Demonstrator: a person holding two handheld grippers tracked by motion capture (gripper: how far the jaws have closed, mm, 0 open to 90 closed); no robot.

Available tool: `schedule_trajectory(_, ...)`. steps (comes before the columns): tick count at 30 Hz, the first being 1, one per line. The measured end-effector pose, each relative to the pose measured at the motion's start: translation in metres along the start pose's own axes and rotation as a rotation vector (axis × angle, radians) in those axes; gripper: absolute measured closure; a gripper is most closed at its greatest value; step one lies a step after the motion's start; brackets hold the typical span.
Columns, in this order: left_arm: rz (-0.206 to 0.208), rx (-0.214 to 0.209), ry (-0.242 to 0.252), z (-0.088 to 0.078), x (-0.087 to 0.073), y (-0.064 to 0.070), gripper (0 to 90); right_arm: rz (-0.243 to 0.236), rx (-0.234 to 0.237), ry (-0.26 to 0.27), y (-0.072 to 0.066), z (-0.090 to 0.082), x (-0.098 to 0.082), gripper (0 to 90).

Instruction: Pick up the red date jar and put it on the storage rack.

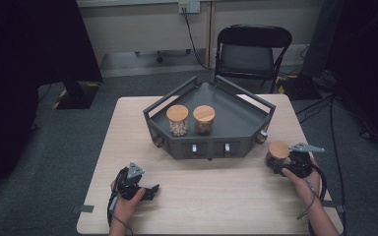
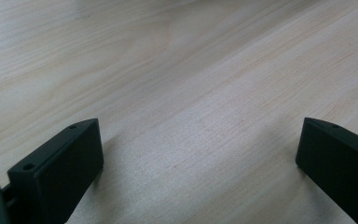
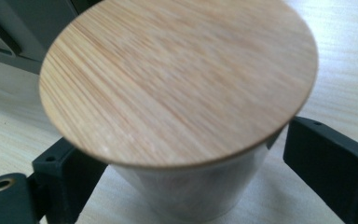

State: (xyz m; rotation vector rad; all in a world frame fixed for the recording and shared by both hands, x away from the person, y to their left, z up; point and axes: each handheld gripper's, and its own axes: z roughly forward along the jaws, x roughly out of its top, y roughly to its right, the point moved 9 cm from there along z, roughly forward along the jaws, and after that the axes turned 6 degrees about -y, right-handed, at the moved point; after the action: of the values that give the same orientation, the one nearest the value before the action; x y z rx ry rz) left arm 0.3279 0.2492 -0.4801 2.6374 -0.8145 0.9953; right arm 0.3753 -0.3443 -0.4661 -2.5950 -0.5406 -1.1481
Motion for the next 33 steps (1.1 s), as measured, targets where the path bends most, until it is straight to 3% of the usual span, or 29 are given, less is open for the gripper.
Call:
schedule_trajectory(7,0.0,0.0,0.0,0.0,0.0,0.0,0.2,-0.035,-0.008,0.005,-0.0004,0.0021,0.0006,13.8)
schedule_trajectory(24,0.0,0.0,0.0,0.0,0.0,0.0,0.2,-0.064,0.004,0.026,-0.0029,0.0047,0.0049,24.1)
schedule_trajectory(33,0.0,0.0,0.0,0.0,0.0,0.0,0.2,-0.077,-0.008,0.032,-0.0044,0.0042,0.0035,25.3)
